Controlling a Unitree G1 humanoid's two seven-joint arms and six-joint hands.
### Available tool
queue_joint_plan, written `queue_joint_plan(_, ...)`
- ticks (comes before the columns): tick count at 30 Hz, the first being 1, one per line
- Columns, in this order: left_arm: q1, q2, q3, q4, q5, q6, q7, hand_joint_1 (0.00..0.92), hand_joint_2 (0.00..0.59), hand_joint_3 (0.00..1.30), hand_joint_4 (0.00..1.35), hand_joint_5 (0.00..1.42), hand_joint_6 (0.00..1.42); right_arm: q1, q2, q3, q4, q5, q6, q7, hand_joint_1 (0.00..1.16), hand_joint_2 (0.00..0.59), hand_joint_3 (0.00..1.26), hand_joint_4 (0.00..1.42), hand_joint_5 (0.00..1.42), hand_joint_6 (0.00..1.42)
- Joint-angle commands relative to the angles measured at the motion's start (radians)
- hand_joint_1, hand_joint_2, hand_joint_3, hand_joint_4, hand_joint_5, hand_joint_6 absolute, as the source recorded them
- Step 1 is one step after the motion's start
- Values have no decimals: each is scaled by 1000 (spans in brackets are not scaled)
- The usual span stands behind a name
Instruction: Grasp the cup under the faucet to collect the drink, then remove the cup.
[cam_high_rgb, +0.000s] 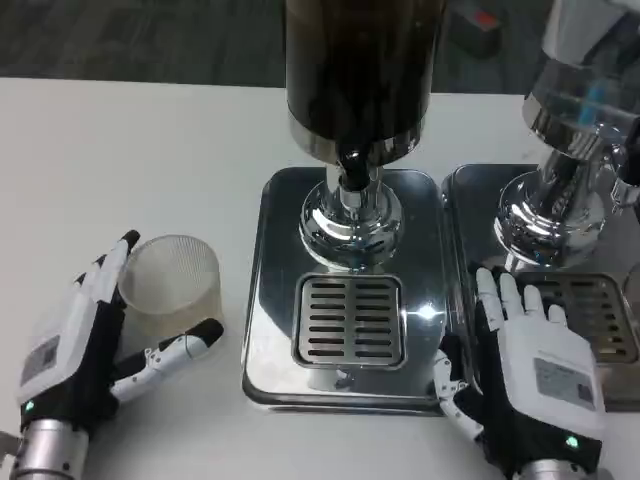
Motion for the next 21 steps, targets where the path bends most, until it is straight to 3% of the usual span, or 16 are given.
queue_joint_plan(1,-52,-8,-15,54,2,-29,19,133,4,0,0,62,0,10,3,2,-13,-9,14,-14,356,566,34,0,0,0)
queue_joint_plan(7,-105,-2,-22,137,-5,-92,15,178,20,0,0,173,30,9,3,5,-19,-12,19,-12,367,565,34,0,0,0)
queue_joint_plan(17,-109,0,-43,180,14,-159,93,241,42,193,304,511,305,6,1,4,-19,-8,22,-7,382,564,34,0,0,0)
queue_joint_plan(21,-110,-3,-51,198,15,-178,121,280,55,283,407,635,490,2,3,2,-16,-4,22,-7,386,565,34,0,0,0)
